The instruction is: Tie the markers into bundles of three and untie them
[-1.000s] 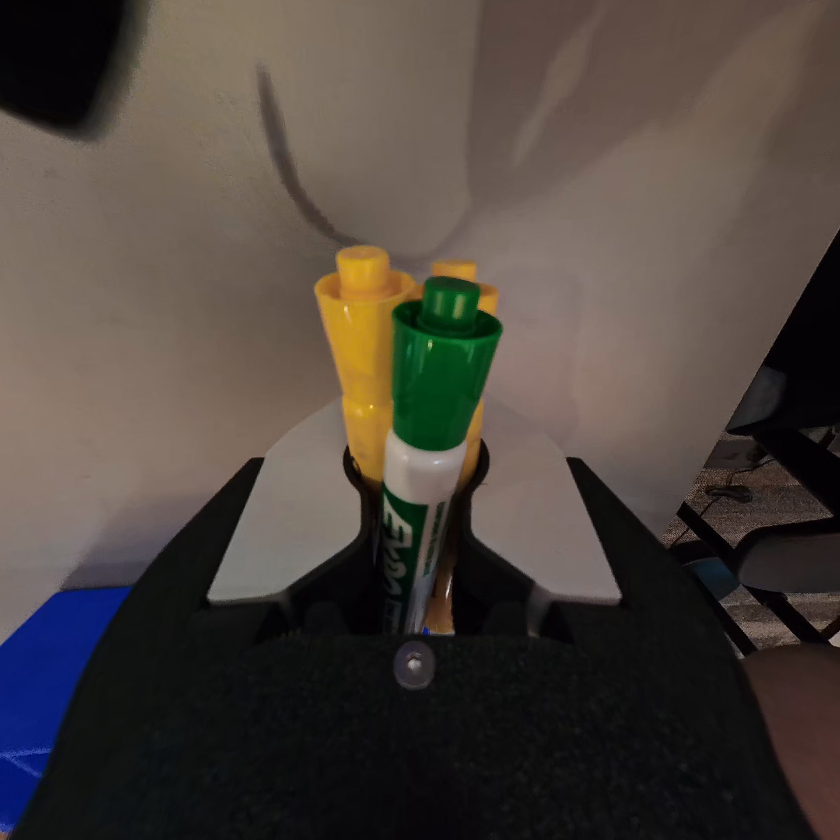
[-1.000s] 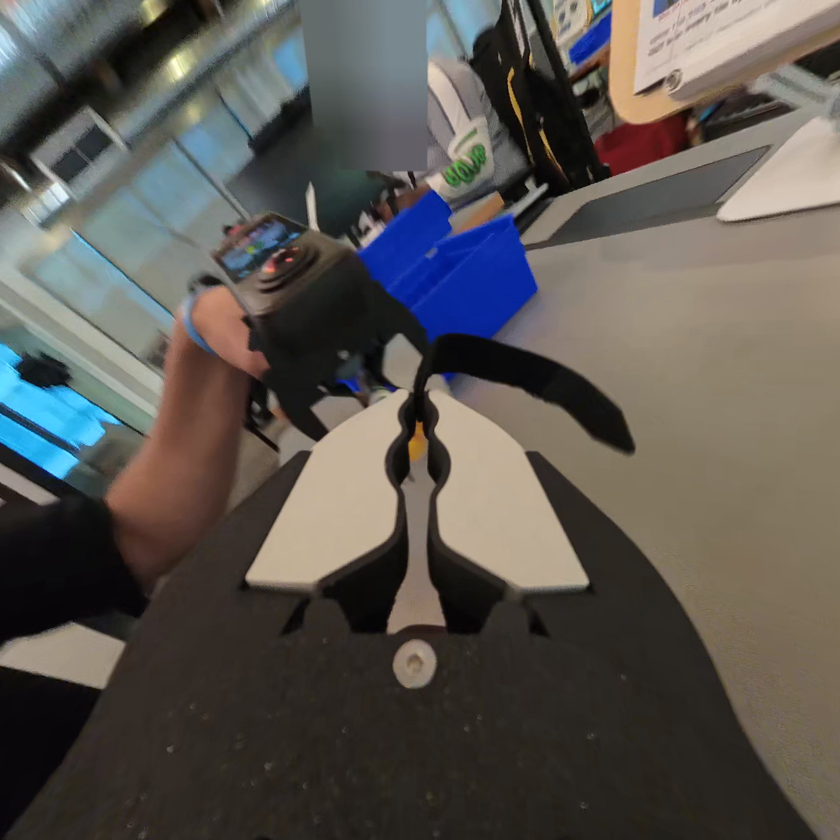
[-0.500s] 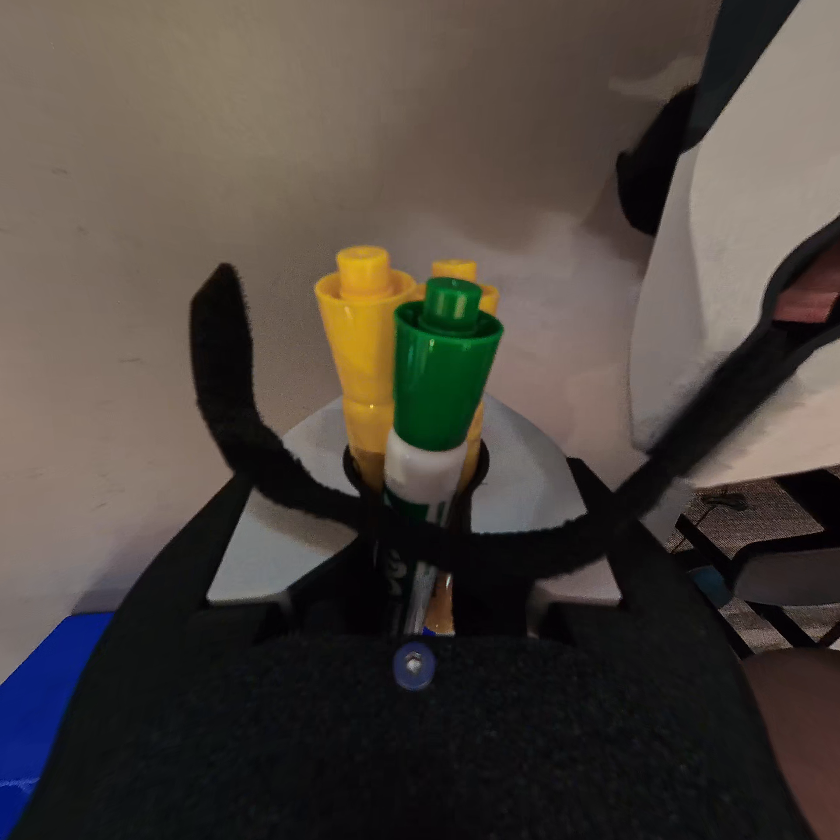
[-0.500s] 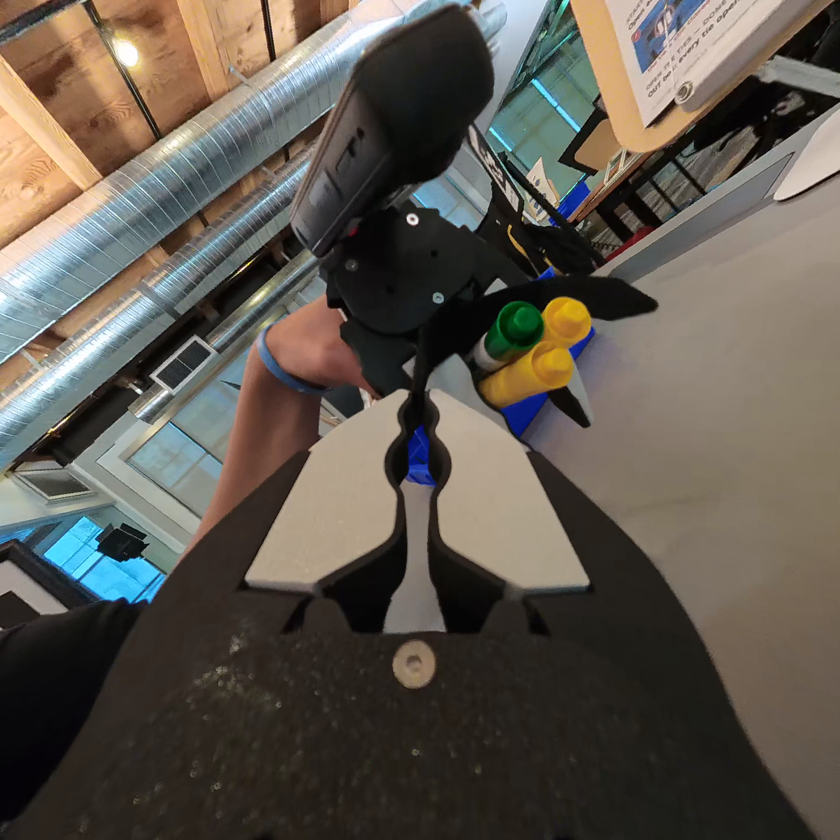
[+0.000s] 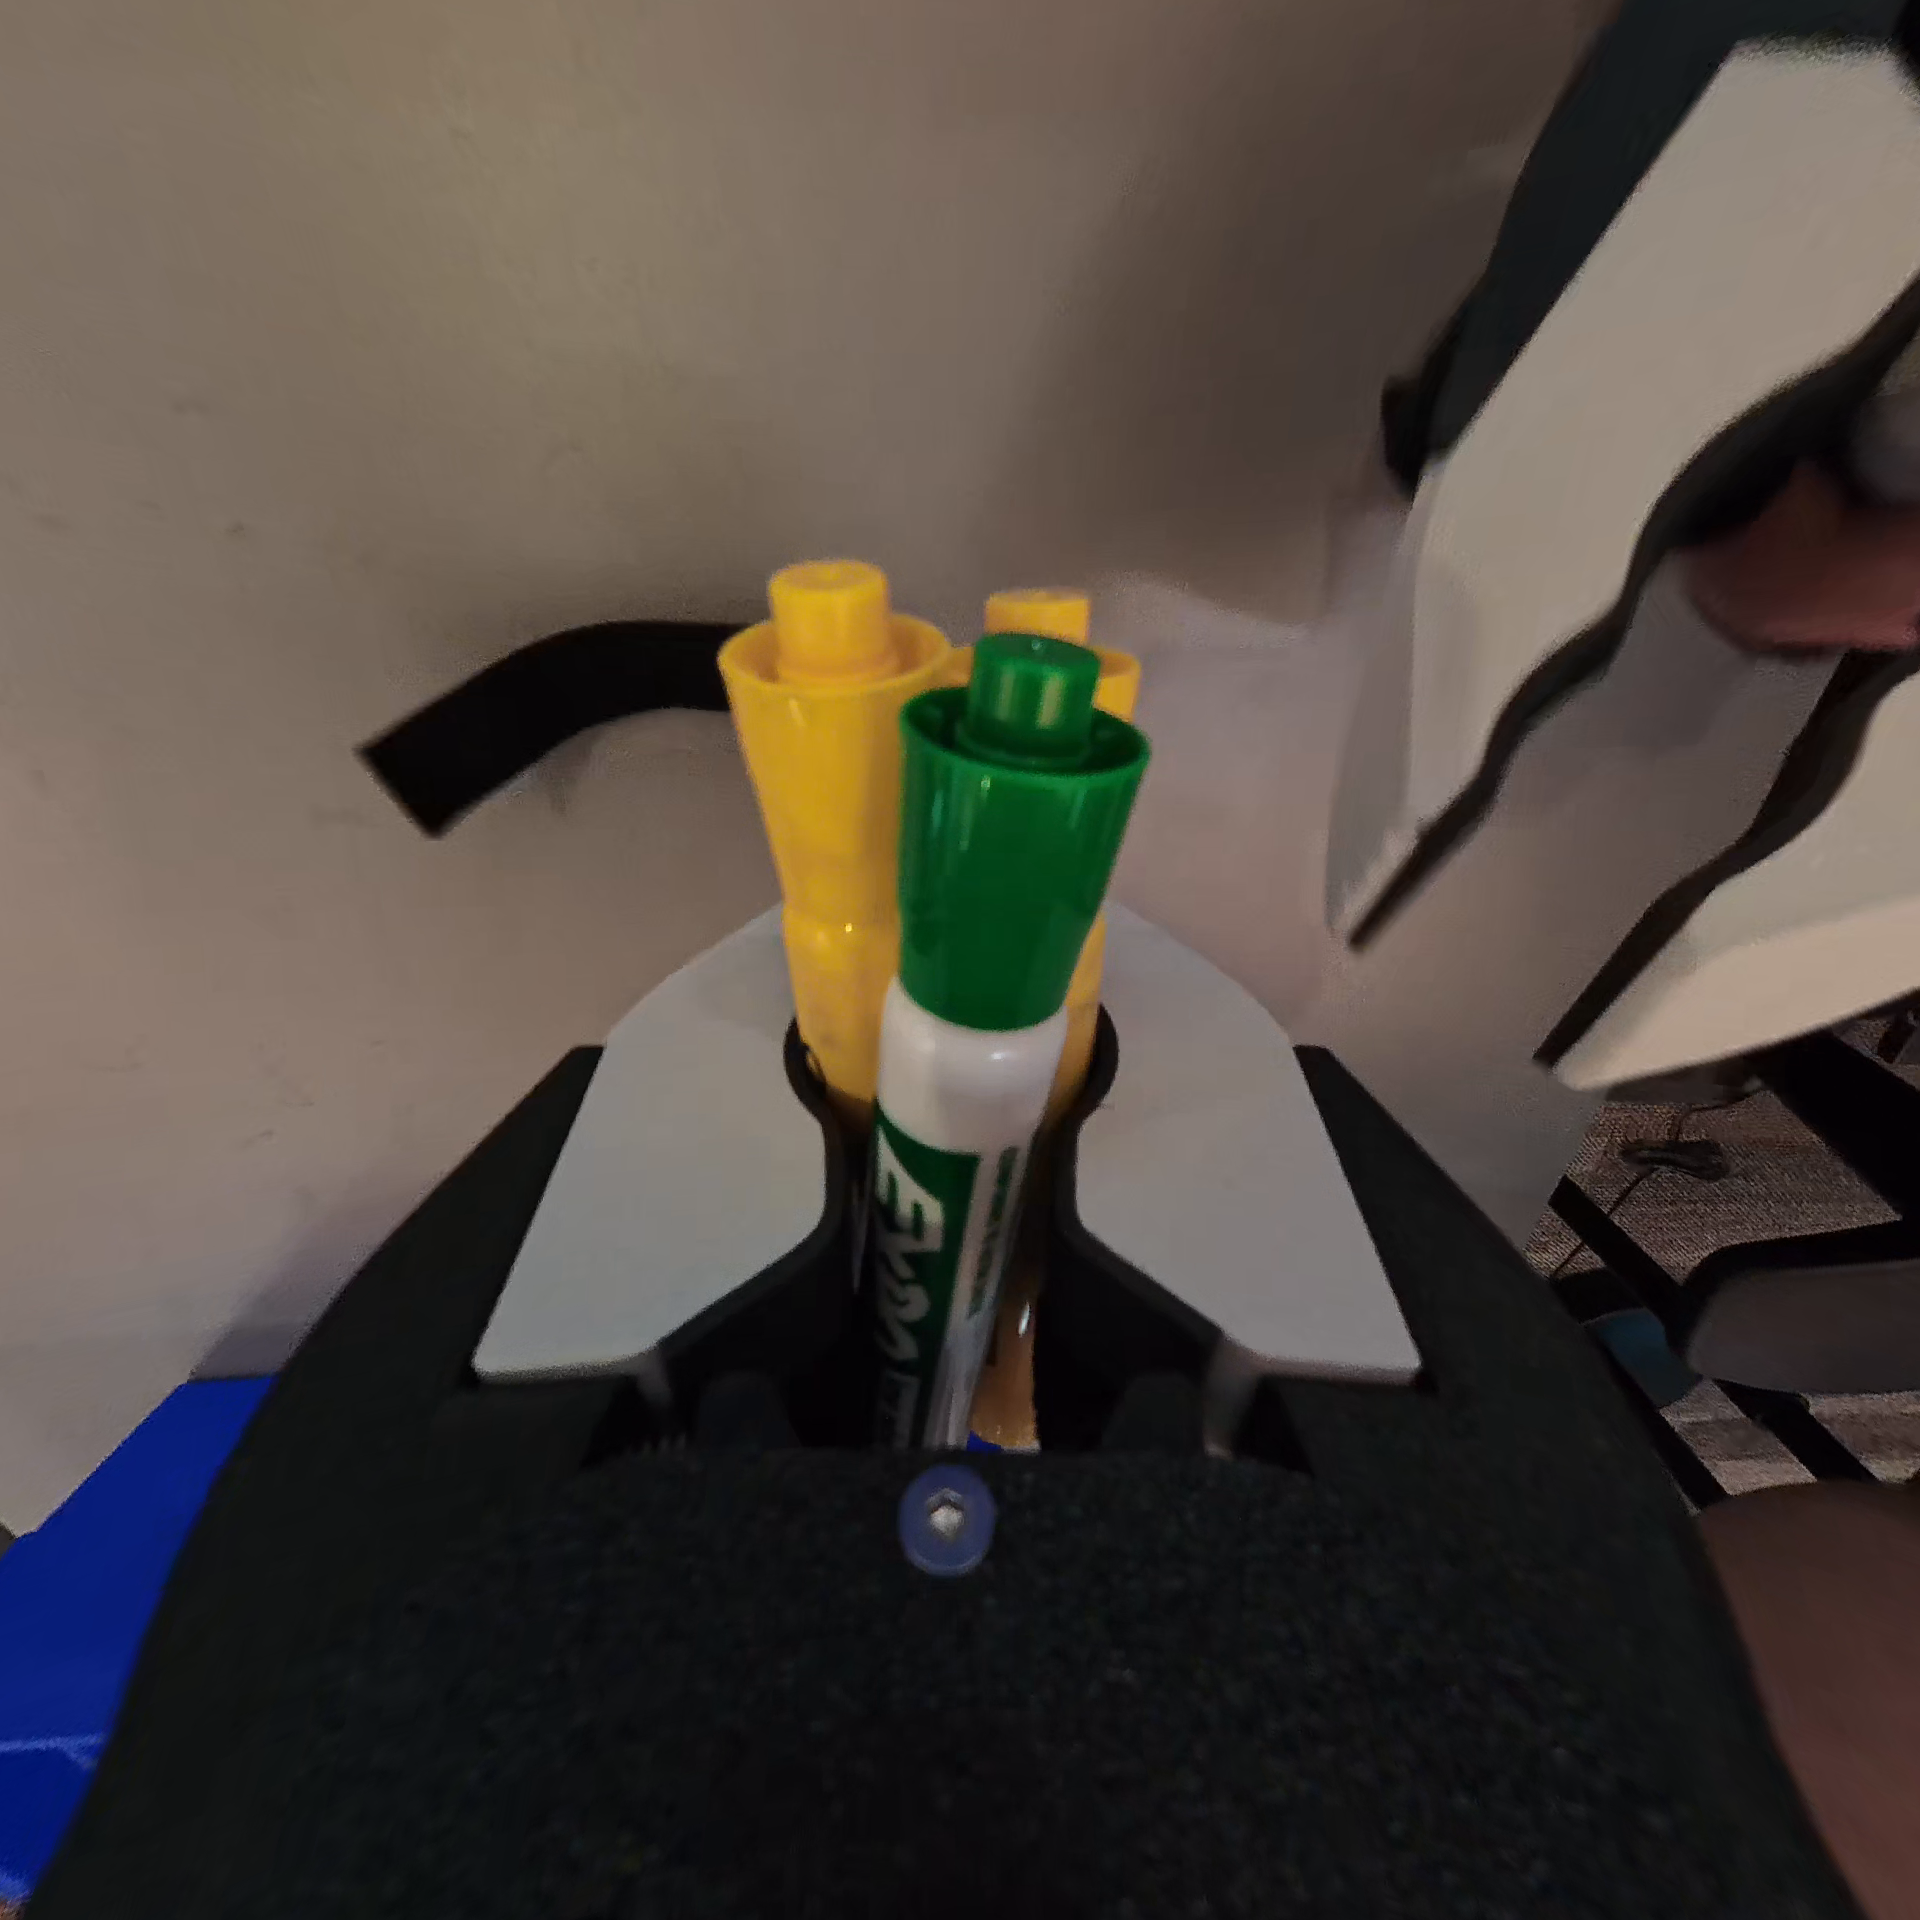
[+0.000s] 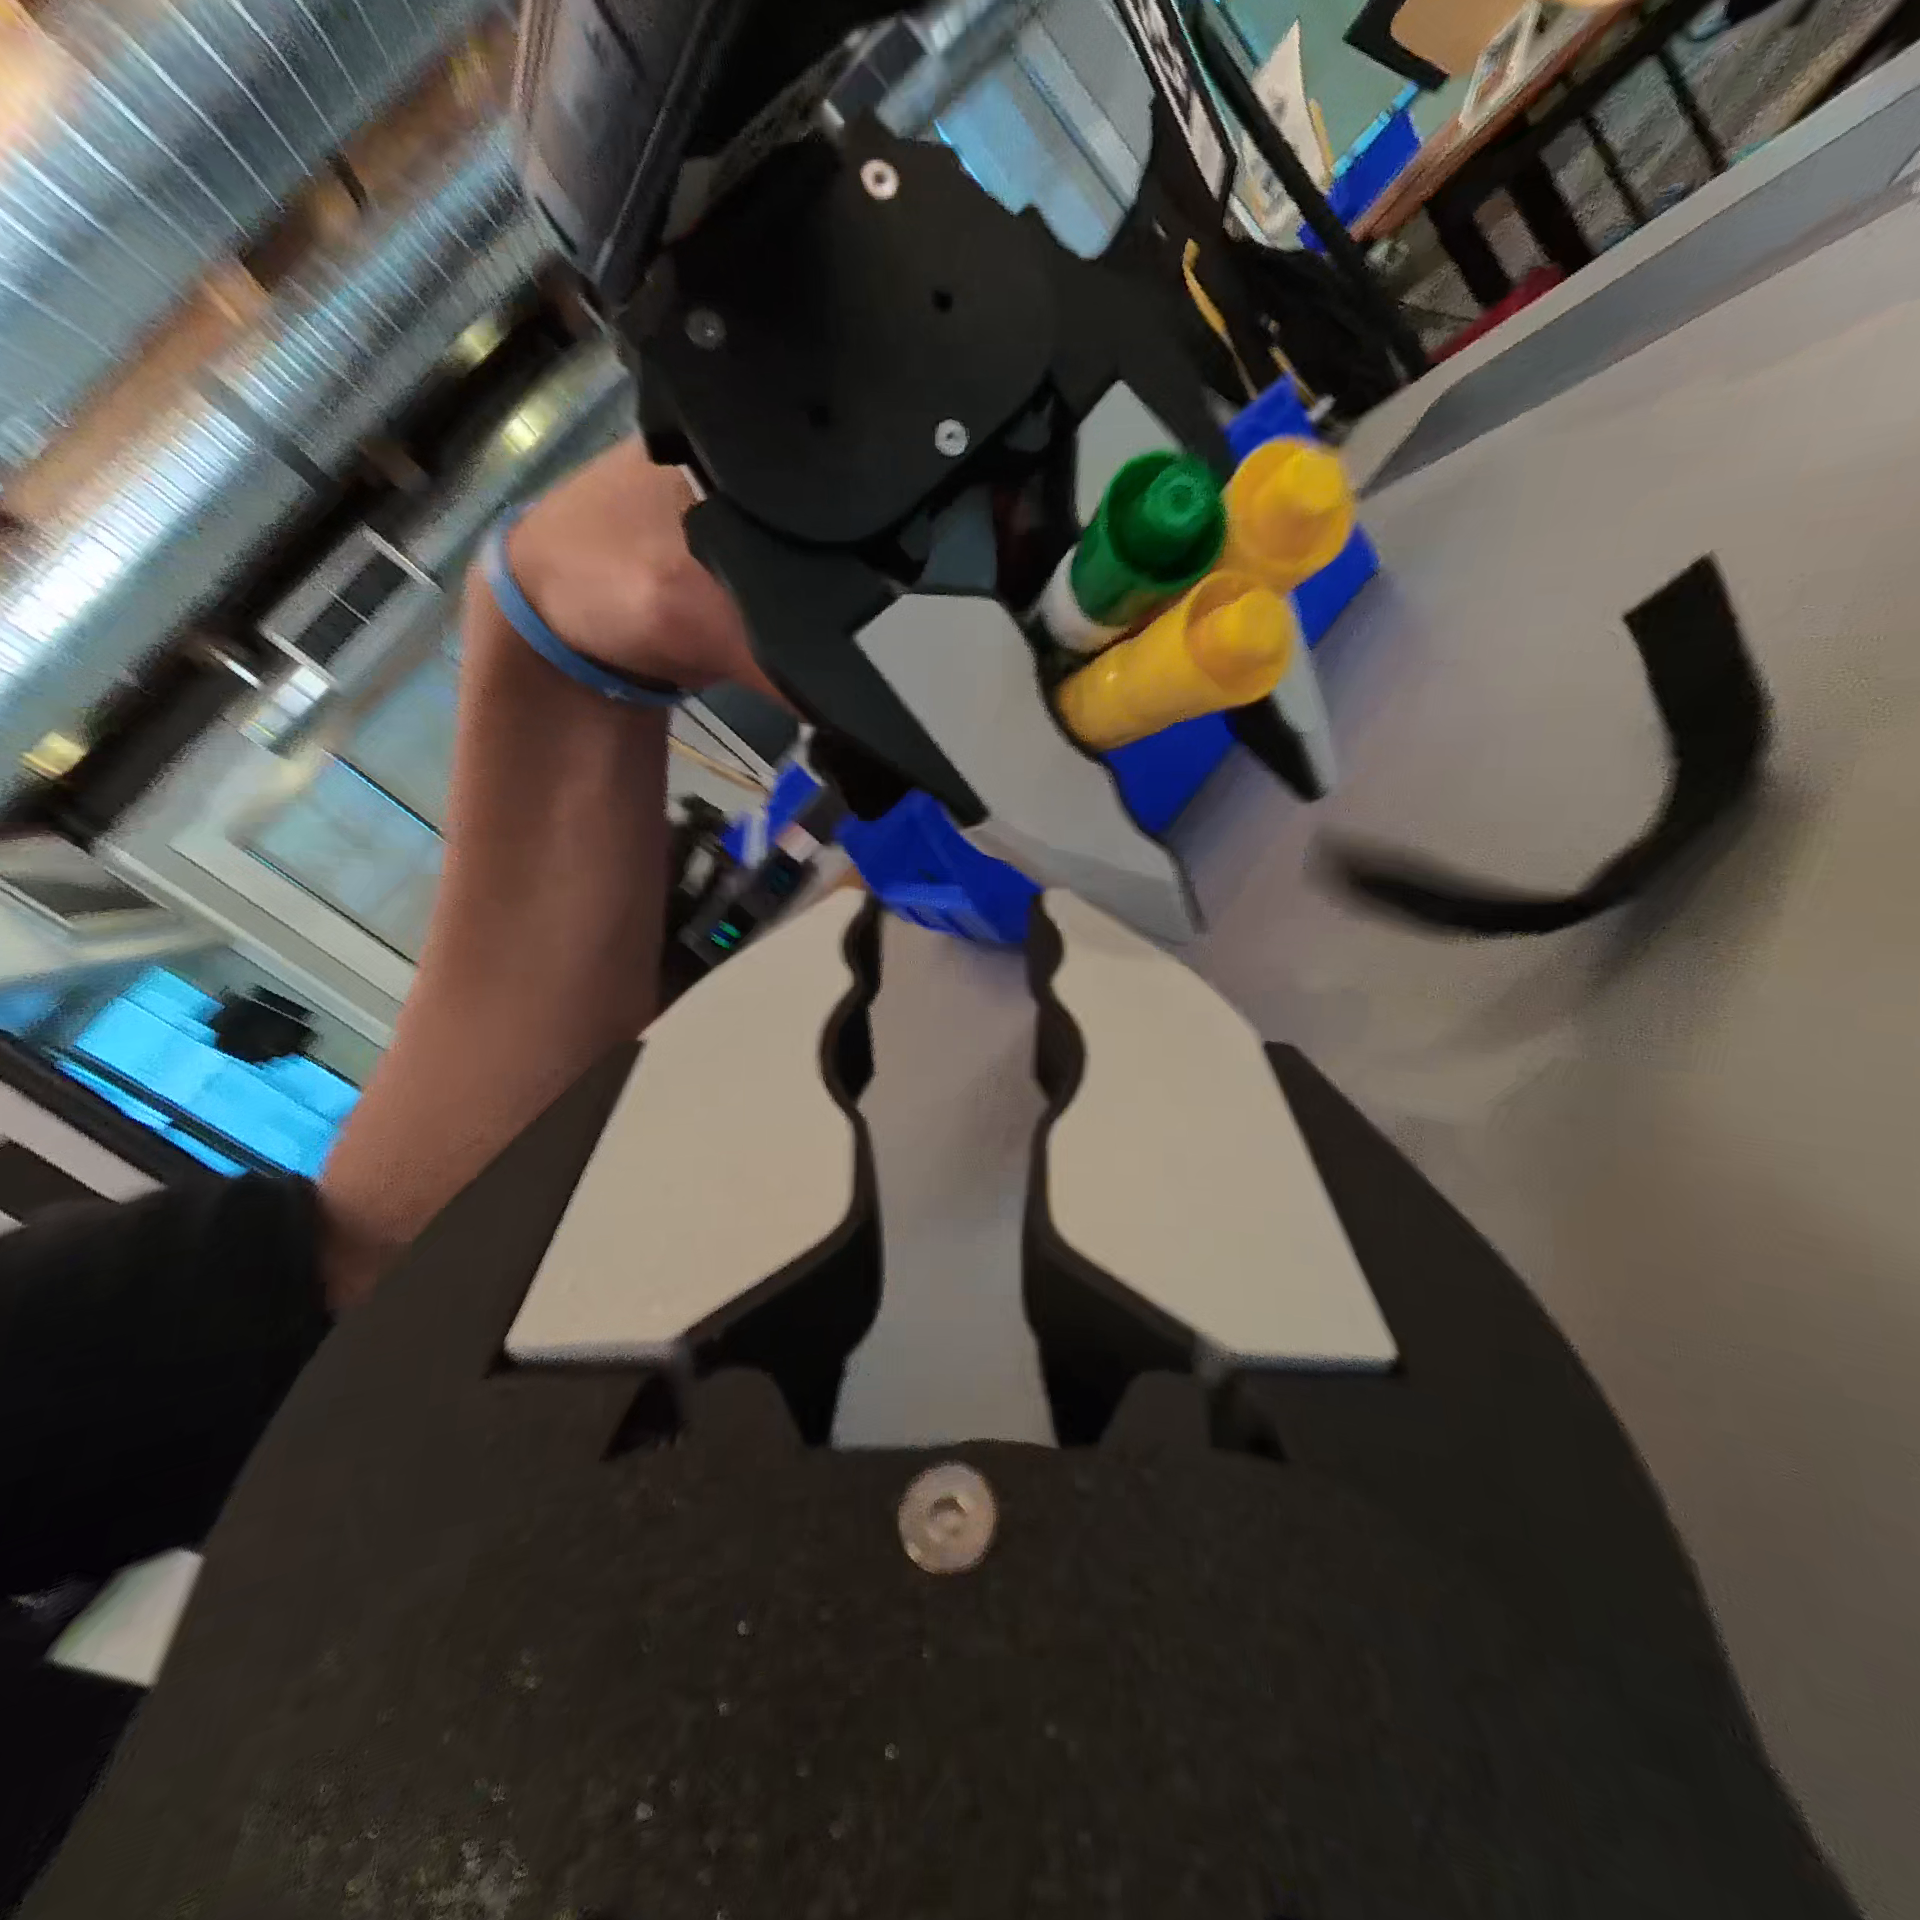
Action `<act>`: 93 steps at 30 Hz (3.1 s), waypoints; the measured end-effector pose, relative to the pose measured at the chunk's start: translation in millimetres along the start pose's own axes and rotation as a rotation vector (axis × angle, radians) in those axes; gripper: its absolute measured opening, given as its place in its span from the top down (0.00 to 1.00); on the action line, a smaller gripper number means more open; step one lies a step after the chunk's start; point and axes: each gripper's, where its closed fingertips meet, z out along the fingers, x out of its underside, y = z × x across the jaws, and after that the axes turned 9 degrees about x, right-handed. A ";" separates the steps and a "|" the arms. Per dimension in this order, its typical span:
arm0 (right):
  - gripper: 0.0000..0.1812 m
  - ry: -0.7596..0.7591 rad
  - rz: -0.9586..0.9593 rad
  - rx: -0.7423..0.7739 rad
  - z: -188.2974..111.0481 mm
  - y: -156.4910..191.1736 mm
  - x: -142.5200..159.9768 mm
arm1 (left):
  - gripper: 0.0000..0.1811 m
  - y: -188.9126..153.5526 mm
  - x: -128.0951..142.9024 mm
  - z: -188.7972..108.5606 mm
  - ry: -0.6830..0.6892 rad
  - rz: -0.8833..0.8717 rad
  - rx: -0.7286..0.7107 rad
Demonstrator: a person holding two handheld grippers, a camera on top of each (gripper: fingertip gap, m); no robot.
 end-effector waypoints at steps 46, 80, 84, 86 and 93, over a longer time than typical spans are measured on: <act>0.99 -0.066 -0.233 -0.213 1.4 -28.4 -115.9 | 0.77 57.4 -38.5 -21.3 0.025 0.079 -0.053; 0.99 0.079 0.060 -0.252 10.3 -24.5 -55.8 | 0.78 51.7 -30.0 -28.0 0.037 0.099 -0.081; 0.99 0.060 0.124 -0.262 13.2 -26.0 -60.1 | 0.78 47.9 -33.8 -28.6 0.028 0.112 -0.075; 0.99 0.057 0.121 -0.253 14.3 -28.1 -60.0 | 0.78 46.6 -34.9 -29.8 0.025 0.120 -0.081; 0.95 0.053 0.135 -0.274 12.3 -29.5 -64.0 | 0.77 47.7 -31.7 -28.8 0.033 0.103 -0.076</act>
